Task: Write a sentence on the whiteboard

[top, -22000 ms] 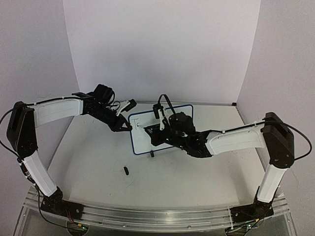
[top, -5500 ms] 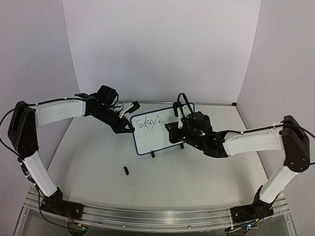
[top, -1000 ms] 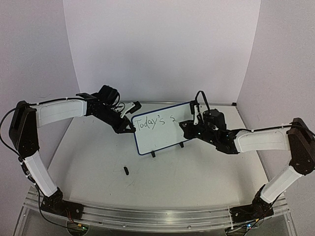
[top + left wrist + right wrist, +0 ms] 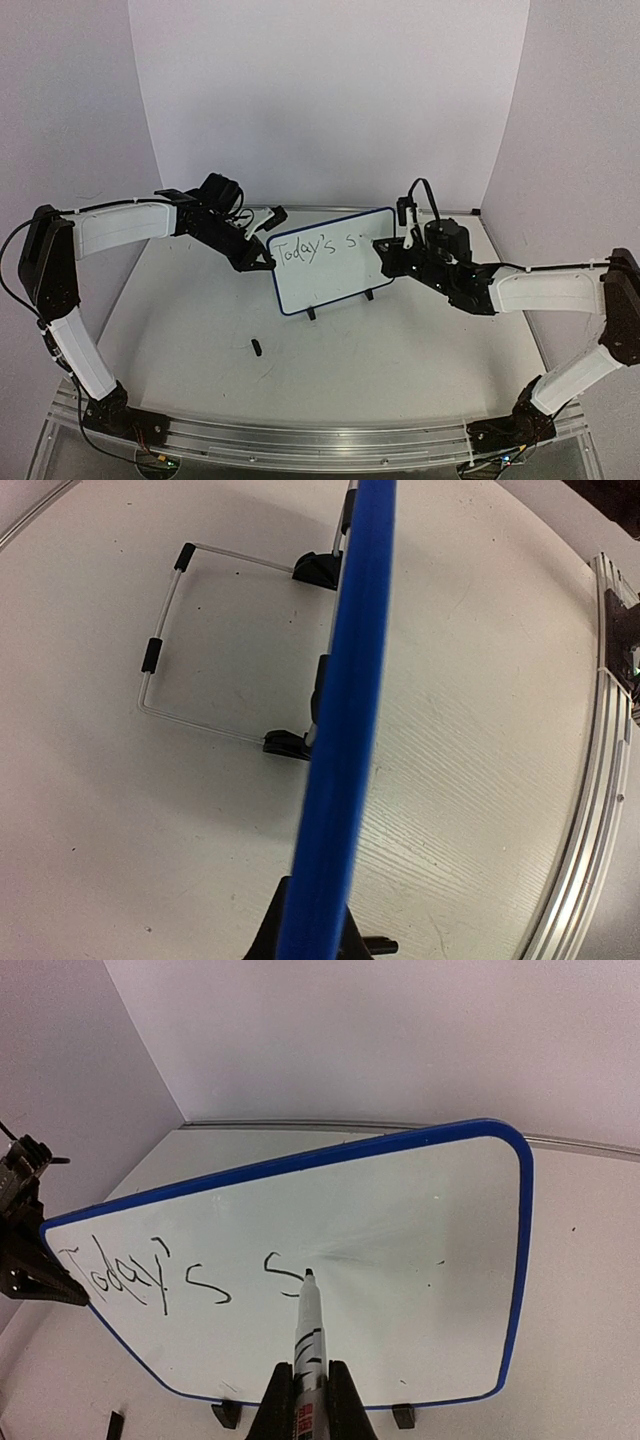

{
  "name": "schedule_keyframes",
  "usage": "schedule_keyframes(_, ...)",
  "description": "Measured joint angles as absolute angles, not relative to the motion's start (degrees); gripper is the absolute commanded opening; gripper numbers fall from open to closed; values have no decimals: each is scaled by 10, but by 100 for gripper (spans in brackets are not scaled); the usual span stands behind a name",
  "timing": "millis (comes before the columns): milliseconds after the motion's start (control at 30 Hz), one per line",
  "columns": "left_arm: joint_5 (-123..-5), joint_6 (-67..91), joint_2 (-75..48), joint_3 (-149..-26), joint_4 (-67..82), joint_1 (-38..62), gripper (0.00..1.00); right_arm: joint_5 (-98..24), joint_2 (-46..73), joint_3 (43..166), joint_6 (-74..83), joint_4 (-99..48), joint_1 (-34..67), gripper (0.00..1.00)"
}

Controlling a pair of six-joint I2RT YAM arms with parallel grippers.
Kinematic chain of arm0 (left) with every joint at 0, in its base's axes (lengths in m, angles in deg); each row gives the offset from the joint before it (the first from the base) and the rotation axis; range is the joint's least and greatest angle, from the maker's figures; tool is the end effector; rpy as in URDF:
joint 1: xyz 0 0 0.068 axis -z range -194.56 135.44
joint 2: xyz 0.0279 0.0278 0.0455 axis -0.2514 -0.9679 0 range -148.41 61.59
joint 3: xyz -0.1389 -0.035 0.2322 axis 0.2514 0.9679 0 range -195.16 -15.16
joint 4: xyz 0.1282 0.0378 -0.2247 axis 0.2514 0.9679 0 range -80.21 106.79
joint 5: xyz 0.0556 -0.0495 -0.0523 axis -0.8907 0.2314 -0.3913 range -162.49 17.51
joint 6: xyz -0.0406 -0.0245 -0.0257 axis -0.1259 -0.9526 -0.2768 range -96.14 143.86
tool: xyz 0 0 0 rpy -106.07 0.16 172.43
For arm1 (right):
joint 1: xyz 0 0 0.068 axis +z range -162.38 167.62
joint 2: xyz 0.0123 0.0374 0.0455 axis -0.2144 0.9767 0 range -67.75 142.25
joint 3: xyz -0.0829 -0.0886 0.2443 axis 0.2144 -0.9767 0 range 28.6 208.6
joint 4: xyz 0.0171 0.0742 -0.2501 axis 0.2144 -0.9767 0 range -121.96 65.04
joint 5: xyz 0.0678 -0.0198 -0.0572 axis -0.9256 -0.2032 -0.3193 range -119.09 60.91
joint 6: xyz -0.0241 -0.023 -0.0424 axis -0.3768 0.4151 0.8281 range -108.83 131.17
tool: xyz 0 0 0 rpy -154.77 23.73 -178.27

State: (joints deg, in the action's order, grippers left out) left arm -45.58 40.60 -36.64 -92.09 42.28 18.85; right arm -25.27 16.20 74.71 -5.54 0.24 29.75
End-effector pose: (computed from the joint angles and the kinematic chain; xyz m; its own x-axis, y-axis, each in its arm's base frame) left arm 0.3002 -0.2173 0.2564 -0.4393 0.5974 -0.6709 0.8779 0.4438 -0.1797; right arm 0.2458 0.2192 0.2492 -0.3339 0.0847 -0.9388 -0.5483 0.7927 0.2665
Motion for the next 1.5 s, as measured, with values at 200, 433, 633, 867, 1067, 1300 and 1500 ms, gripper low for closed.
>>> schedule_keyframes(200, -456, 406, -366, -921, 423, 189, 0, -250, 174, 761, -47, 1, 297, 0)
schedule_keyframes(433, -456, 406, -366, -921, 423, 189, 0, -249, 182, 777, -42, 1, 296, 0)
schedule_keyframes(633, -456, 406, -366, -921, 423, 189, 0, -247, 197, 780, -41, 1, 293, 0)
schedule_keyframes(867, -456, 406, -366, -921, 423, 189, 0, -244, 200, 780, -43, 0, 293, 0)
schedule_keyframes(1067, -456, 406, -366, -921, 423, 189, 0, -239, 201, 768, -50, -1, 293, 0)
schedule_keyframes(1300, -456, 406, -368, -924, 423, 191, 0, -233, 208, 765, -51, -9, 293, 0)
schedule_keyframes(1500, -456, 406, -368, -924, 422, 192, 0, -221, 208, 767, -48, -16, 293, 0)
